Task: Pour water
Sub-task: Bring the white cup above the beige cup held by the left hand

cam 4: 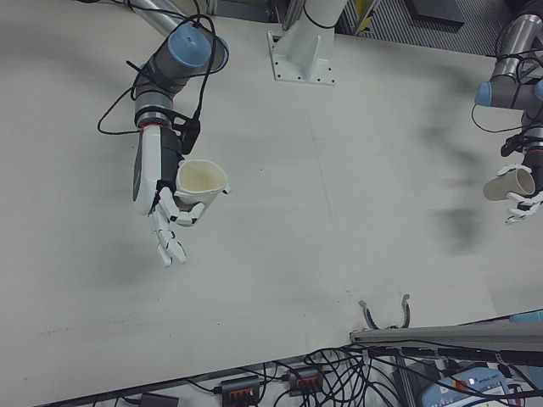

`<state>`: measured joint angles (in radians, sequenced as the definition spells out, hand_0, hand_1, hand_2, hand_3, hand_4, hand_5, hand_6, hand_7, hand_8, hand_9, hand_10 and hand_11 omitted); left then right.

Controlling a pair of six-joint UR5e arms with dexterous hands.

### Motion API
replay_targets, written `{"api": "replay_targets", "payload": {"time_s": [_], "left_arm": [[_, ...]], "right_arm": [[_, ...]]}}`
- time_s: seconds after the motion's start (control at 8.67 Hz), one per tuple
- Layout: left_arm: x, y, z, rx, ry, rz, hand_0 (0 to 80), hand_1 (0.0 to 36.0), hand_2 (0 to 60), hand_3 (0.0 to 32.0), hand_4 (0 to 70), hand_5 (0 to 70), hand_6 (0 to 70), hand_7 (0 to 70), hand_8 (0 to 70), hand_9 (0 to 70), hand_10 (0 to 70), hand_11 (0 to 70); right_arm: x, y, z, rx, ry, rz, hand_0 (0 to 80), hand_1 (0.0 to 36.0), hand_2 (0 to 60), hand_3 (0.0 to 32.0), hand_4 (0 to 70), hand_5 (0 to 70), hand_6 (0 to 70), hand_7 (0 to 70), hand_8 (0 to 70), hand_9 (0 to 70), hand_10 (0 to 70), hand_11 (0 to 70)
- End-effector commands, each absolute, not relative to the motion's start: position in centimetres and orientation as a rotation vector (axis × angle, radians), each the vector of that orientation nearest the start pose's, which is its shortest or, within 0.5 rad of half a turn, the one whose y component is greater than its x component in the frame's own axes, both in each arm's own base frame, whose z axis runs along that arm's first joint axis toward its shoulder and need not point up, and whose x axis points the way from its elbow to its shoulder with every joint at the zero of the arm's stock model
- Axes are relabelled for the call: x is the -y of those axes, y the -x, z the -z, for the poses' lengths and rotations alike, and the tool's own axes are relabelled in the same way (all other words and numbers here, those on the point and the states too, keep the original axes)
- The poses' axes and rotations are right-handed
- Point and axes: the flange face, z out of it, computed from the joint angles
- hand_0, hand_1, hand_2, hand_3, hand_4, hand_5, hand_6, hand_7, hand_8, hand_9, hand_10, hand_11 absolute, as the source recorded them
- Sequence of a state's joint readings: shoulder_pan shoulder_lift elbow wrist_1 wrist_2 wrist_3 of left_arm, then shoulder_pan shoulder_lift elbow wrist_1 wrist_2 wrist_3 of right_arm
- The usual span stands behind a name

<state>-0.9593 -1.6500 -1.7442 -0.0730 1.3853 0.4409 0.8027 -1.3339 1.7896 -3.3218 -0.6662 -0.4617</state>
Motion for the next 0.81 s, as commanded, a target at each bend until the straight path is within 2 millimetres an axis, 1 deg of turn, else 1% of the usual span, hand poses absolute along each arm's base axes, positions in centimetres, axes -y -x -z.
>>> {"api": "replay_targets", "payload": {"time_s": [0.0, 0.12, 0.23, 0.35, 0.46, 0.58, 0.69], "left_arm": [[51.6, -26.0, -48.4, -2.251, 0.111, 1.336, 54.3, 36.0, 60.0, 0.0, 54.6, 70.0, 22.2, 40.9, 17.7, 28.2, 13.2, 21.5], [51.1, -30.7, -45.2, -2.238, 0.181, 1.292, 54.6, 36.0, 60.0, 0.0, 54.0, 70.0, 21.9, 40.5, 17.5, 27.9, 13.1, 21.4], [50.5, -34.6, -41.9, -2.233, 0.223, 1.244, 54.6, 36.0, 60.0, 0.0, 54.4, 70.0, 22.0, 40.7, 17.5, 27.9, 13.0, 21.3], [50.6, -37.3, -38.9, -2.245, 0.244, 1.207, 54.5, 36.0, 60.0, 0.0, 53.8, 70.0, 21.8, 40.4, 17.5, 27.9, 13.1, 21.4], [49.4, -40.6, -35.9, -2.247, 0.294, 1.167, 54.6, 36.0, 60.0, 0.0, 53.2, 70.0, 21.7, 40.2, 17.5, 27.8, 13.1, 21.5], [48.1, -43.7, -33.4, -2.234, 0.346, 1.14, 55.1, 36.0, 60.0, 0.0, 52.5, 70.0, 21.7, 40.0, 17.5, 27.8, 13.2, 21.5], [47.5, -45.8, -32.0, -2.235, 0.377, 1.123, 55.3, 36.0, 60.0, 0.0, 52.4, 70.0, 21.7, 39.8, 17.5, 27.7, 13.1, 21.5]], "right_arm": [[52.3, 19.8, -42.8, -2.42, 0.502, 1.983, 53.5, 23.9, 29.0, 0.0, 19.7, 70.0, 10.2, 16.1, 4.8, 8.9, 6.8, 11.8], [51.9, 19.3, -40.8, -2.44, 0.52, 1.945, 53.6, 24.3, 29.9, 0.0, 18.6, 70.0, 10.2, 15.9, 4.6, 8.6, 6.7, 11.6], [51.9, 19.3, -38.9, -2.454, 0.535, 1.911, 53.3, 24.4, 30.8, 0.0, 18.5, 70.0, 10.4, 15.9, 4.8, 8.8, 6.8, 11.7], [52.2, 19.8, -37.2, -2.469, 0.555, 1.886, 53.4, 24.7, 31.6, 0.0, 18.7, 70.0, 10.8, 16.8, 4.7, 8.8, 6.7, 11.6], [52.2, 20.7, -36.0, -2.491, 0.576, 1.878, 53.7, 25.0, 32.5, 0.0, 19.0, 70.0, 11.1, 17.6, 4.8, 9.0, 6.6, 11.5], [52.3, 21.4, -34.7, -2.504, 0.599, 1.862, 53.8, 25.1, 32.3, 0.0, 19.0, 70.0, 11.0, 17.7, 4.5, 8.6, 6.5, 11.3], [52.5, 21.7, -33.7, -2.504, 0.6, 1.847, 53.7, 25.1, 32.4, 0.0, 19.1, 70.0, 11.2, 18.1, 4.6, 8.8, 6.5, 11.4]]}}
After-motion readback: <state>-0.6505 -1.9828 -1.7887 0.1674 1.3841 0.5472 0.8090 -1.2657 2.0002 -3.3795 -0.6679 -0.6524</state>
